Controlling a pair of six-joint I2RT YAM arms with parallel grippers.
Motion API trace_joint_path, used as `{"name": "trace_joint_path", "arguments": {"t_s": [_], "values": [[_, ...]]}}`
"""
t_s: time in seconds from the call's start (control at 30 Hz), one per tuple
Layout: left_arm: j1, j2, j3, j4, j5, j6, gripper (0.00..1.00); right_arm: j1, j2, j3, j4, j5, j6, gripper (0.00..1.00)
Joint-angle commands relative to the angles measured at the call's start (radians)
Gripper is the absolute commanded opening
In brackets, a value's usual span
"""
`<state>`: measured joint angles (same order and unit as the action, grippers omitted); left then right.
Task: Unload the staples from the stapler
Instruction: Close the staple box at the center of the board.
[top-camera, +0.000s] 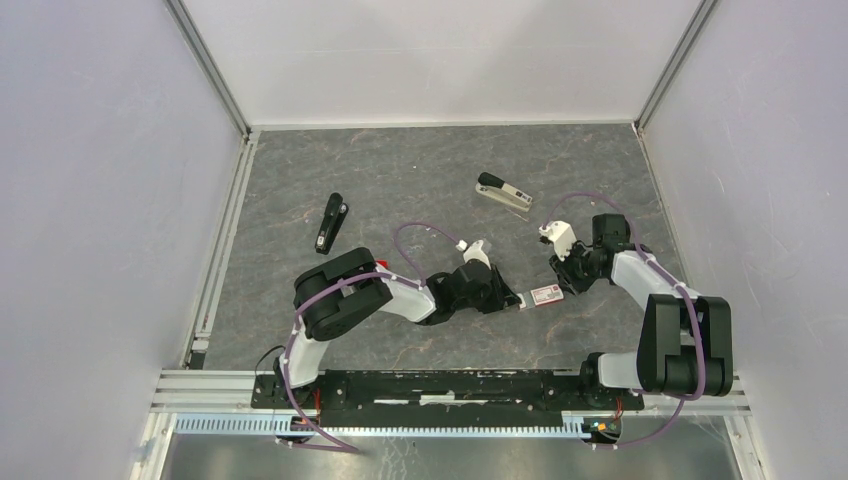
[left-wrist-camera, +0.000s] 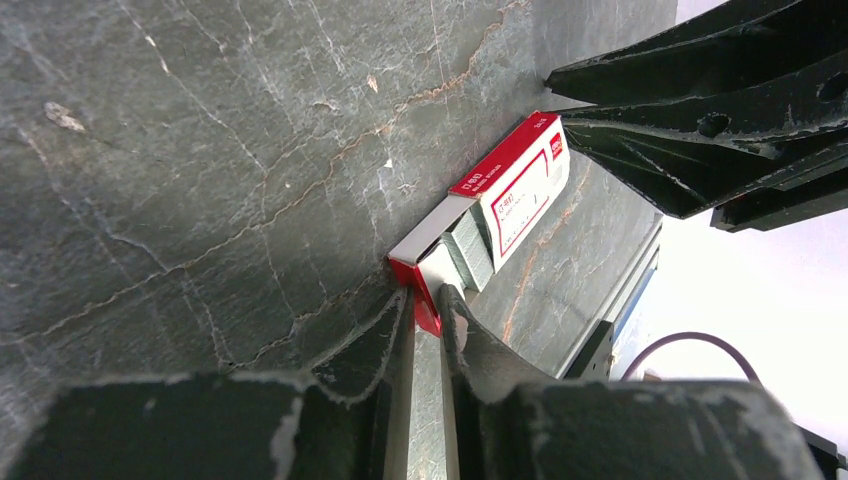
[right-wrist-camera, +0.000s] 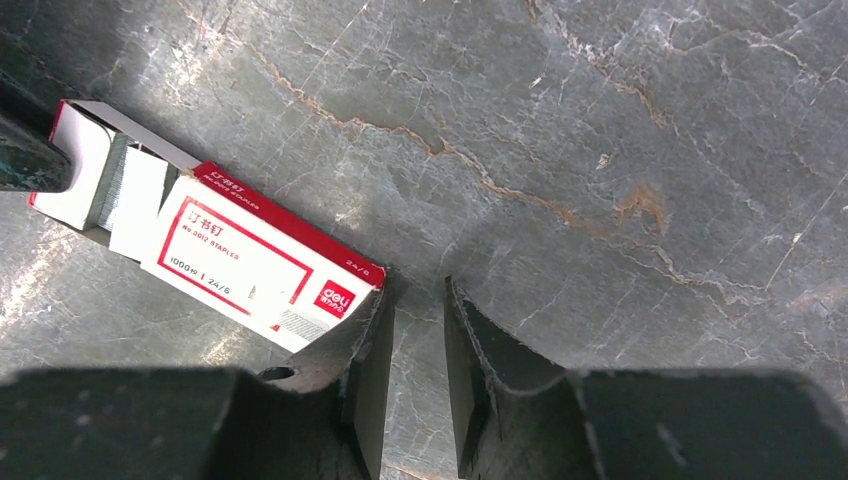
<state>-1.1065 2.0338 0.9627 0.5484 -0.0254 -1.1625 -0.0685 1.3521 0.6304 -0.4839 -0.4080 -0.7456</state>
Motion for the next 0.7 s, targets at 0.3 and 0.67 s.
{"name": "trace_joint_path", "arguments": {"t_s": [0.3, 0.67], "values": [[-0.004, 0.042, 0.037, -0.100, -0.041, -0.024, 0.20, 0.042, -0.008, -0.037, -0.034, -0.019, -0.014, 0.30], [-0.004, 0.057, 0.063, -0.100, -0.038, -0.032, 0.20, 0.100, -0.013, -0.035, -0.028, -0.011, -0.001, 0.30]]}}
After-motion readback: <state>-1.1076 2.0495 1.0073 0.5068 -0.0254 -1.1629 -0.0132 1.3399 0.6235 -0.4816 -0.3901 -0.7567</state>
